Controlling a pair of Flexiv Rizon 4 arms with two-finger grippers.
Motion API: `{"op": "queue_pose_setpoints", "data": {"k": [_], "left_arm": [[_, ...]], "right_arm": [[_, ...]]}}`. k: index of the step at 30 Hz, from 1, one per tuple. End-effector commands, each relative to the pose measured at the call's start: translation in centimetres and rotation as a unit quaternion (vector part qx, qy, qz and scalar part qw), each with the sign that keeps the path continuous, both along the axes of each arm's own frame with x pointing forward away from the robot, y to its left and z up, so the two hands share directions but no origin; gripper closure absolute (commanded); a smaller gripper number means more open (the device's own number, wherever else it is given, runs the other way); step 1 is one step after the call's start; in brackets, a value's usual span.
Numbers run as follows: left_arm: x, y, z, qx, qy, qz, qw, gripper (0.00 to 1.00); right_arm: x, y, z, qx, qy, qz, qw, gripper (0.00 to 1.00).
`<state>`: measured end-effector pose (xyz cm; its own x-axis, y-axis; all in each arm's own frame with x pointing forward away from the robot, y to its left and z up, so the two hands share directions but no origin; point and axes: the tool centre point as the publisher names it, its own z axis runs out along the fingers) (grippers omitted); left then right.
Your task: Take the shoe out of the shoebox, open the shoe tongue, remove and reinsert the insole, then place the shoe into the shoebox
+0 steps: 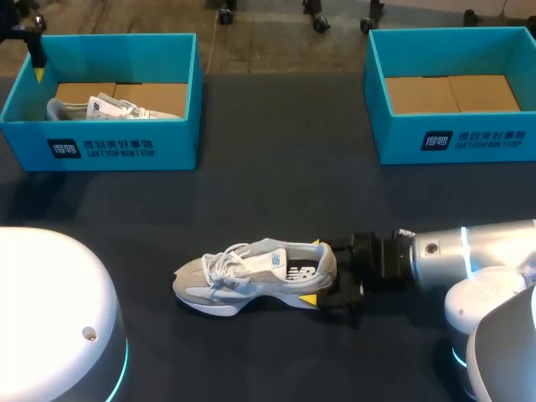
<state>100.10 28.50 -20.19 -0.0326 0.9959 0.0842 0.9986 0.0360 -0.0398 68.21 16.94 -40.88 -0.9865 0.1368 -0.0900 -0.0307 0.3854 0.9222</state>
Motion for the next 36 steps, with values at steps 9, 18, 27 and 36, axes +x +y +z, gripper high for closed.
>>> {"op": "queue_pose_setpoints", "data": {"k": [9,18,27,36], "left_arm": [[0.03,0.04,0.04,0.001,0.000,0.000,1.000,0.00],[0.03,0.04,0.04,0.001,0.000,0.000,1.000,0.00],[0.03,0.04,0.04,0.001,0.000,0.000,1.000,0.00],[0.03,0.04,0.04,0.001,0.000,0.000,1.000,0.00]], "right_arm": [[0.05,1.41,-0.67,0.002,0.001,-0.004,1.000,0.00],[0.15,1.57,-0.97,0.013,-0.007,-0.008,1.000,1.00],[0.30,1.69,-0.81,0.017,-0.017,-0.003,1.000,1.00],[0.30,1.69,-0.81,0.017,-0.017,-0.003,1.000,1.00]]}}
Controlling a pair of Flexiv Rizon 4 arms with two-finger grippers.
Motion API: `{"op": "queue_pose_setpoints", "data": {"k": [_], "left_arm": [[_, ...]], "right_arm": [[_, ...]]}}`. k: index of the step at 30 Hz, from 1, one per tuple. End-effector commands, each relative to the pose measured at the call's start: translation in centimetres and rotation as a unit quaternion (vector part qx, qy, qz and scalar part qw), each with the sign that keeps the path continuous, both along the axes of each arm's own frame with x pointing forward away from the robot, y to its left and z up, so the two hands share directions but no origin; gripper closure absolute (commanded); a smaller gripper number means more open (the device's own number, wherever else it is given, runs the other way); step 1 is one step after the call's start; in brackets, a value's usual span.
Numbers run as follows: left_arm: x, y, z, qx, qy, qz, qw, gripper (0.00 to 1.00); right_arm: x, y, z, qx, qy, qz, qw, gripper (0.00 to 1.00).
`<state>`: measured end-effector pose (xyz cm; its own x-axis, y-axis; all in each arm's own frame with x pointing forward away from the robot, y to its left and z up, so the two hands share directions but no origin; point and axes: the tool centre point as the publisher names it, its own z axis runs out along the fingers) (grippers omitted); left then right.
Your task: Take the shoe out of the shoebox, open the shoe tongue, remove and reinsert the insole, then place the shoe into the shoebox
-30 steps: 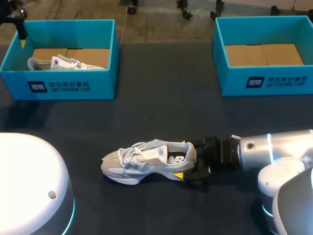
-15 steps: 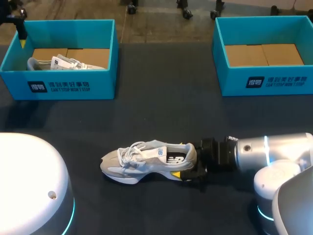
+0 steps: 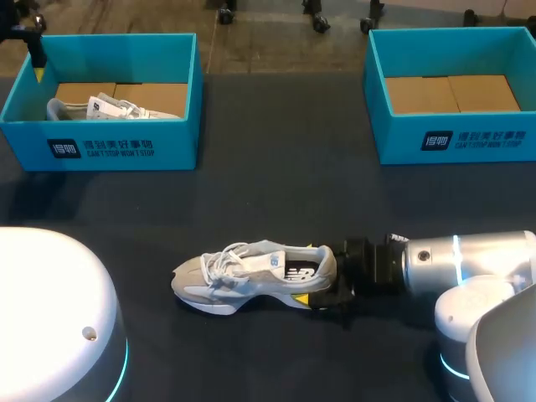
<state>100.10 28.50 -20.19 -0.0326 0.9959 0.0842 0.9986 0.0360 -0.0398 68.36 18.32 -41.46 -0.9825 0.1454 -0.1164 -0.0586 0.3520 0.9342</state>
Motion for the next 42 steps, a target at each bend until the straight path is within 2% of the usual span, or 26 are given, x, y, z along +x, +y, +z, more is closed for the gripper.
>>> {"op": "queue_pose_setpoints", "data": {"k": [1,4,7,9,10,11,12,13,14,27,29,30,34,36,37,38,39,42], "left_arm": [[0.0,0.0,0.0,0.001,0.000,0.000,1.000,0.00],[-1.0,-0.9,0.9,-0.010,-0.006,0.033,0.999,0.00],[-3.3,-2.2,1.8,0.005,-0.019,0.104,0.994,0.00],[-5.1,-3.5,2.1,0.014,-0.028,0.191,0.981,0.00],[-6.0,-4.2,2.0,0.012,-0.044,0.256,0.966,0.00],[-6.9,-5.2,1.8,0.022,-0.070,0.351,0.933,0.00],[-7.4,-6.1,1.4,0.034,-0.071,0.447,0.891,0.00],[-8.2,-6.5,1.2,0.012,-0.076,0.515,0.854,0.00],[-9.2,-6.8,1.2,-0.012,-0.085,0.507,0.858,0.00],[-9.2,-6.8,1.2,-0.012,-0.085,0.507,0.858,0.00],[-10.9,-7.7,1.4,-0.012,-0.068,0.540,0.839,0.00],[-11.8,-8.4,1.5,-0.004,-0.056,0.563,0.825,0.00],[-14.7,-10.9,1.9,0.049,-0.031,0.671,0.739,0.00],[-16.2,-12.3,1.8,0.045,-0.061,0.746,0.661,0.00],[-16.8,-13.2,1.6,0.076,-0.059,0.784,0.614,0.00],[-17.3,-14.1,1.3,0.100,-0.070,0.834,0.539,0.00],[-17.8,-14.9,0.8,0.109,-0.082,0.866,0.481,0.00],[-17.8,-14.9,0.8,0.109,-0.082,0.866,0.481,0.00]], "right_arm": [[0.1,0.3,-0.2,-0.001,-0.001,-0.001,1.000,1.00],[0.1,0.3,-0.2,-0.001,-0.001,-0.001,1.000,1.00],[0.1,0.3,-0.2,-0.001,-0.001,-0.001,1.000,1.00],[0.1,0.3,-0.2,-0.001,-0.001,-0.001,1.000,1.00],[0.1,0.3,-0.2,-0.001,-0.001,-0.001,1.000,1.00],[0.1,0.3,-0.2,-0.001,-0.001,-0.001,1.000,1.00],[0.1,0.3,-0.2,-0.001,-0.001,-0.001,1.000,1.00],[0.1,0.3,-0.2,-0.001,-0.001,-0.001,1.000,1.00],[0.1,0.3,-0.2,-0.001,-0.001,-0.001,1.000,1.00],[0.1,0.3,-0.2,-0.001,-0.001,-0.001,1.000,1.00],[0.1,0.3,-0.2,-0.001,-0.001,-0.001,1.000,1.00],[0.1,0.3,-0.2,-0.001,-0.001,-0.001,1.000,1.00],[0.1,0.3,-0.2,-0.001,-0.001,-0.001,1.000,1.00],[0.1,0.3,-0.2,-0.001,-0.001,-0.001,1.000,1.00],[0.1,0.3,-0.2,-0.001,-0.001,-0.001,1.000,1.00],[0.1,0.3,-0.2,-0.001,-0.001,-0.001,1.000,1.00],[0.1,0.3,-0.2,-0.001,-0.001,-0.001,1.000,1.00],[0.1,0.3,-0.2,-0.001,-0.001,-0.001,1.000,1.00]]}}
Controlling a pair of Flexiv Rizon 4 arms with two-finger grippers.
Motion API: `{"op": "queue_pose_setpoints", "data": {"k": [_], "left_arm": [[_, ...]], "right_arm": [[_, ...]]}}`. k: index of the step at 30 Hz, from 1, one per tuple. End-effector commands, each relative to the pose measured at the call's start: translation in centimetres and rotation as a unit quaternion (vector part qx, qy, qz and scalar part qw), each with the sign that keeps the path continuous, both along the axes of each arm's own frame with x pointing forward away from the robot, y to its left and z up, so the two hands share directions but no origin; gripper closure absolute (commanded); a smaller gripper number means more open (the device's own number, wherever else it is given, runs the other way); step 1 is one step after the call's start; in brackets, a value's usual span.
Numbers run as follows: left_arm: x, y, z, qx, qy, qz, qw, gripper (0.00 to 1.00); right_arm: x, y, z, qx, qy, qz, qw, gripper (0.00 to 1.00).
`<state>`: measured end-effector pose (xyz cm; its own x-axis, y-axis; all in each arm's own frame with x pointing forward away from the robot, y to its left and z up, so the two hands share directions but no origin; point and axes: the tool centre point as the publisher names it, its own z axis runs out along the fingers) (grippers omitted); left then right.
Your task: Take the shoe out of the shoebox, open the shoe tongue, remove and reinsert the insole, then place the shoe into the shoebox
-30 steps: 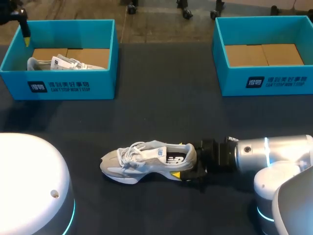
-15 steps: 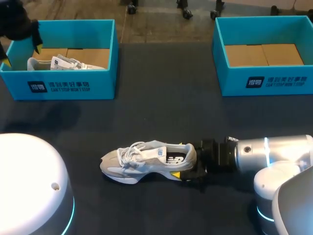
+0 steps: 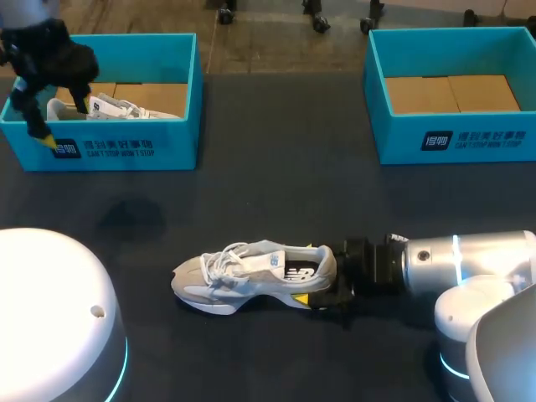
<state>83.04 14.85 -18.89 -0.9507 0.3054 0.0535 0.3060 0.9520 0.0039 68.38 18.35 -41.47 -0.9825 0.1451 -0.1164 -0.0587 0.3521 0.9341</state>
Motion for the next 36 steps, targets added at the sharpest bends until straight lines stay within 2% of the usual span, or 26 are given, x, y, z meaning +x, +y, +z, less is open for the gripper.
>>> {"op": "queue_pose_setpoints", "data": {"k": [1,9,11,14,16,17,18,19,20,22,26,31,36], "left_arm": [[-0.8,-1.3,-0.5,0.112,0.007,0.435,0.893,0.00],[-0.8,-1.3,-0.5,0.112,0.007,0.435,0.893,0.00],[-1.7,-2.0,-0.8,0.096,0.029,0.465,0.880,0.00],[-3.5,-3.4,-1.6,0.089,0.048,0.521,0.847,0.00],[-5.0,-4.4,-1.9,0.083,0.044,0.570,0.816,0.00],[-5.6,-4.7,-2.0,0.074,0.038,0.584,0.807,0.00],[-6.7,-5.3,-2.0,0.074,0.038,0.616,0.784,0.00],[-7.4,-5.8,-2.0,0.071,0.041,0.624,0.777,0.00],[-8.2,-6.3,-2.0,0.063,0.026,0.655,0.752,0.00],[-9.7,-7.7,-2.1,0.063,0.023,0.684,0.726,0.00],[-11.5,-10.5,-2.2,0.051,0.007,0.741,0.669,0.00],[-12.7,-13.7,-2.8,0.058,0.005,0.762,0.645,0.00],[-12.6,-16.0,-4.1,0.064,0.013,0.782,0.620,0.00]], "right_arm": [[0.1,0.3,-0.2,-0.001,-0.001,-0.001,1.000,1.00],[0.1,0.3,-0.2,-0.001,-0.001,-0.001,1.000,1.00],[0.1,0.3,-0.2,-0.001,-0.001,-0.001,1.000,1.00],[0.1,0.3,-0.2,-0.001,-0.001,-0.001,1.000,1.00],[0.1,0.3,-0.2,-0.001,-0.001,-0.001,1.000,1.00],[0.1,0.3,-0.2,-0.001,-0.001,-0.001,1.000,1.00],[0.1,0.3,-0.2,-0.001,-0.001,-0.001,1.000,1.00],[0.1,0.3,-0.2,-0.001,-0.001,-0.001,1.000,1.00],[0.1,0.3,-0.2,-0.001,-0.001,-0.001,1.000,1.00],[0.1,0.3,-0.2,-0.001,-0.001,-0.001,1.000,1.00],[0.1,0.3,-0.2,-0.001,-0.001,-0.001,1.000,1.00],[0.1,0.3,-0.2,-0.001,-0.001,-0.001,1.000,1.00],[0.1,0.3,-0.2,-0.001,-0.001,-0.001,1.000,1.00]]}}
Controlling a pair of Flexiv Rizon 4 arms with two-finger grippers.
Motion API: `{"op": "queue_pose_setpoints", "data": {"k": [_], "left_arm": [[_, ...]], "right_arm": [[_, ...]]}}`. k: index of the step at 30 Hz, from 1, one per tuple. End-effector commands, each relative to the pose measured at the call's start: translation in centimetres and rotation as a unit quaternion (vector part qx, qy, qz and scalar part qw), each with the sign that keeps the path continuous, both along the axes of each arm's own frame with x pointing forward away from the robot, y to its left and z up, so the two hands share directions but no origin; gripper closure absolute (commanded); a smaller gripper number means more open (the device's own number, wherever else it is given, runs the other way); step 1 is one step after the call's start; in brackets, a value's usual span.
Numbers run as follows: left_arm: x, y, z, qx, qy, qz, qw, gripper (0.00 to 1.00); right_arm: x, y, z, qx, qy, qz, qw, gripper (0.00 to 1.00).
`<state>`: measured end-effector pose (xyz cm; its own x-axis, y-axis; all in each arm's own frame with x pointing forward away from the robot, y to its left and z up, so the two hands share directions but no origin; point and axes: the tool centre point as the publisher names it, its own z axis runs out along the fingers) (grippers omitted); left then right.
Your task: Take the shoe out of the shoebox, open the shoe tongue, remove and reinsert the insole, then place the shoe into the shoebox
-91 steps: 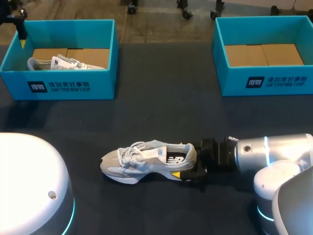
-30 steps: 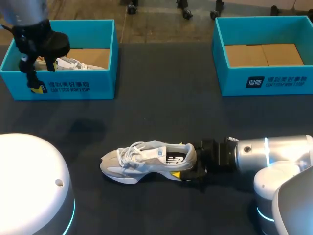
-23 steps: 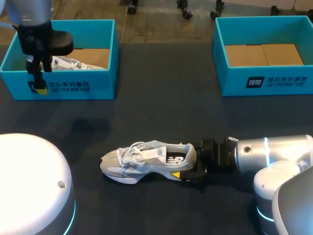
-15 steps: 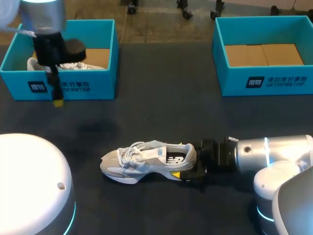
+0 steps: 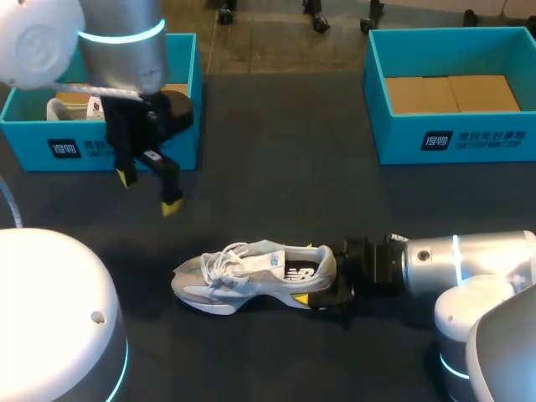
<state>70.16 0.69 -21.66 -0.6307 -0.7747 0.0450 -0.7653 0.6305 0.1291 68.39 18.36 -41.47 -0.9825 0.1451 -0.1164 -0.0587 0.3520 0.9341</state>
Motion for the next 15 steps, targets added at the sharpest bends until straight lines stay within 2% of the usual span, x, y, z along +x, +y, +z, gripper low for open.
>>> {"op": "queue_pose_setpoints", "data": {"k": [1,12,15], "left_arm": [[0.3,-2.4,-1.5,0.025,-0.009,0.287,0.958,0.00],[0.3,-2.4,-1.5,0.025,-0.009,0.287,0.958,0.00],[-1.0,-3.4,-2.1,0.015,-0.029,0.332,0.943,0.00]], "right_arm": [[0.1,0.3,-0.2,-0.001,-0.001,-0.001,1.000,1.00],[0.1,0.3,-0.2,-0.001,-0.001,-0.001,1.000,1.00],[0.1,0.3,-0.2,-0.001,-0.001,-0.001,1.000,1.00]]}}
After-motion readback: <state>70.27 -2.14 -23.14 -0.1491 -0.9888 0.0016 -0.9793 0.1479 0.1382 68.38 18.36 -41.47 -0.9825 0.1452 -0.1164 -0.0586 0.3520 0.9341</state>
